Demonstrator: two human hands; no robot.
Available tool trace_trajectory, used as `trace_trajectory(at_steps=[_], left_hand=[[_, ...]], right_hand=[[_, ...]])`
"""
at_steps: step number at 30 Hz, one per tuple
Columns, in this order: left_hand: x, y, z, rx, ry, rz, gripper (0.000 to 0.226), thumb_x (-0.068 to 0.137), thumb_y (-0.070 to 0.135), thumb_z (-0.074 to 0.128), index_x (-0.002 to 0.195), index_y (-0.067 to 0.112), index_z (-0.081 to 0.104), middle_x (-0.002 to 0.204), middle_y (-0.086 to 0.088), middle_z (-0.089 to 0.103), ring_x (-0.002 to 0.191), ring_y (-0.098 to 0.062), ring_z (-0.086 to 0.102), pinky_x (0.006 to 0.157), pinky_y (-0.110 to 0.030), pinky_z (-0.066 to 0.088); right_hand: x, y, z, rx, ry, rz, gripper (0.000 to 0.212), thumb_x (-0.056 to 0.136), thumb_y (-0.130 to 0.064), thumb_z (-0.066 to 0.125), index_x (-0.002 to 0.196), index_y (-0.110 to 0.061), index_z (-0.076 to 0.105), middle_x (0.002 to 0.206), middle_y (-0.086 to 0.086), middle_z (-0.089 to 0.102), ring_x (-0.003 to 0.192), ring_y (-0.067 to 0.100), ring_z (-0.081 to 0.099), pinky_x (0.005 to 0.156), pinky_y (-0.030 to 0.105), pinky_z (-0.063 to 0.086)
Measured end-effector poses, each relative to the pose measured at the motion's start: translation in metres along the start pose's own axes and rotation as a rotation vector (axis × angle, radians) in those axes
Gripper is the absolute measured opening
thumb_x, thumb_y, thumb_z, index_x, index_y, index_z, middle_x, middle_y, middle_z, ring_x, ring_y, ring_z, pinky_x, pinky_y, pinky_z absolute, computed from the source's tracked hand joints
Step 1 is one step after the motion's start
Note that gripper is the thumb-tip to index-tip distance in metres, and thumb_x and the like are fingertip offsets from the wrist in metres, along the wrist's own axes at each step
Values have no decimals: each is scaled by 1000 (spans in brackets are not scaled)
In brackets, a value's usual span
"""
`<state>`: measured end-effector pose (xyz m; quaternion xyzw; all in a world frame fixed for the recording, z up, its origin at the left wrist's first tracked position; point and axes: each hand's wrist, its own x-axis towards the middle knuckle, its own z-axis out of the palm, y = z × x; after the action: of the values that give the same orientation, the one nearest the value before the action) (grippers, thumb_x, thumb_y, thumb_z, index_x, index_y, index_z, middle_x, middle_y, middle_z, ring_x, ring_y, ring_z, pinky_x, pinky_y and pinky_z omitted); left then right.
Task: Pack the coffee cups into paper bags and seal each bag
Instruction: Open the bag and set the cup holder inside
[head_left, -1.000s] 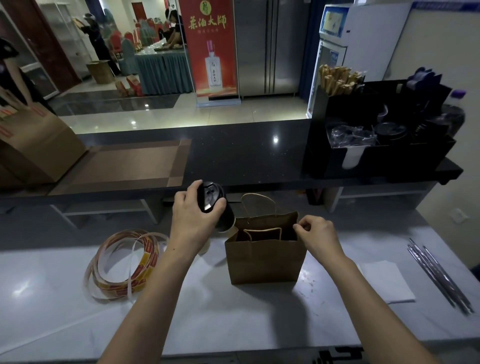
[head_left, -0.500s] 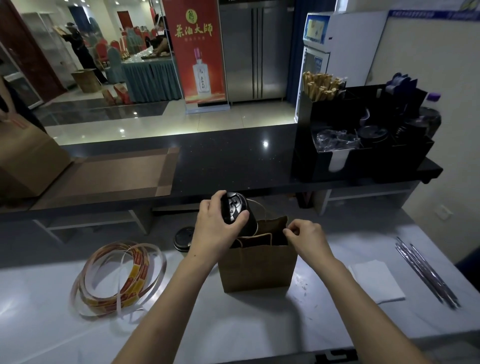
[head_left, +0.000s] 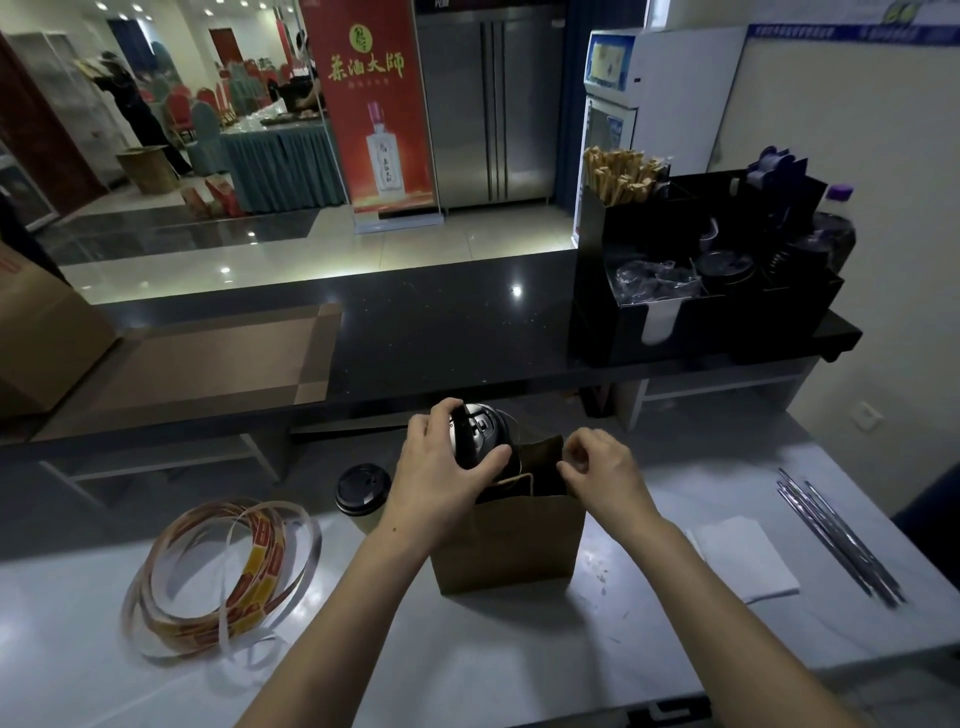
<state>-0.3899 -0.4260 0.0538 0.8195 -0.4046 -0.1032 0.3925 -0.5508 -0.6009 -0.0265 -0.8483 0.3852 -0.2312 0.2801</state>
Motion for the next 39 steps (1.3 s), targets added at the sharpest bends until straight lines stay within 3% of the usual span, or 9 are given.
trace_trajectory(at_steps=[2, 7, 12, 18, 23, 28, 32, 39], left_hand=[[-1, -1, 2, 0, -6, -3, 76, 82, 62, 74, 144, 39, 38, 128, 6, 44, 118, -13, 53, 98, -31, 48], [-2, -3, 5, 10, -16, -7, 73, 82, 62, 75, 142, 38, 41, 127, 6, 45, 117, -15, 53, 98, -32, 47], [2, -3, 4, 37, -38, -6, 74, 83, 62, 75, 144, 37, 41, 127, 5, 45, 119, -15, 52, 96, -28, 45], [2, -3, 4, 34, -55, -22, 76, 83, 61, 76, 145, 36, 40, 129, 7, 45, 119, -14, 50, 96, -28, 44], [1, -3, 0, 29, -56, -26, 77, 83, 61, 76, 146, 35, 40, 130, 5, 45, 119, -14, 51, 96, -29, 45], [3, -3, -1, 36, -96, -21, 80, 83, 61, 77, 148, 35, 39, 134, 6, 45, 123, -14, 50, 95, -27, 43], [9, 0, -3, 48, -155, -33, 84, 83, 59, 77, 152, 32, 37, 142, 2, 45, 128, -16, 49, 98, -28, 43], [27, 4, -12, 33, -296, -66, 84, 82, 48, 82, 151, 31, 38, 144, -1, 45, 122, -18, 51, 91, -28, 49]], right_hand=[[2, 0, -2, 4, -20, -121, 18, 89, -8, 78, 95, -20, 65, 96, -9, 56, 88, 8, 56, 75, 13, 42], [12, -8, -16, -139, -194, -347, 17, 89, -10, 77, 105, -18, 77, 105, -6, 67, 100, 16, 54, 88, 34, 50], [24, -20, -32, -376, -320, -371, 23, 96, -35, 70, 118, -31, 73, 116, -17, 66, 106, 12, 49, 92, 34, 46], [29, -33, -34, -386, -363, -320, 26, 93, -44, 72, 117, -34, 72, 115, -17, 65, 108, 10, 58, 85, 35, 54], [30, -36, -29, -481, -395, -304, 47, 85, -56, 78, 125, -36, 66, 123, -16, 61, 107, 12, 56, 86, 35, 55], [31, -33, -32, -511, -457, -315, 69, 81, -64, 77, 140, -34, 58, 141, -14, 54, 122, 15, 52, 97, 36, 51], [29, -29, -33, -521, -524, -298, 93, 76, -71, 77, 154, -33, 44, 154, -11, 41, 132, 18, 47, 103, 35, 48], [26, -22, -34, -481, -597, -276, 120, 68, -75, 81, 162, -35, 18, 163, -11, 27, 142, 21, 39, 113, 41, 43]])
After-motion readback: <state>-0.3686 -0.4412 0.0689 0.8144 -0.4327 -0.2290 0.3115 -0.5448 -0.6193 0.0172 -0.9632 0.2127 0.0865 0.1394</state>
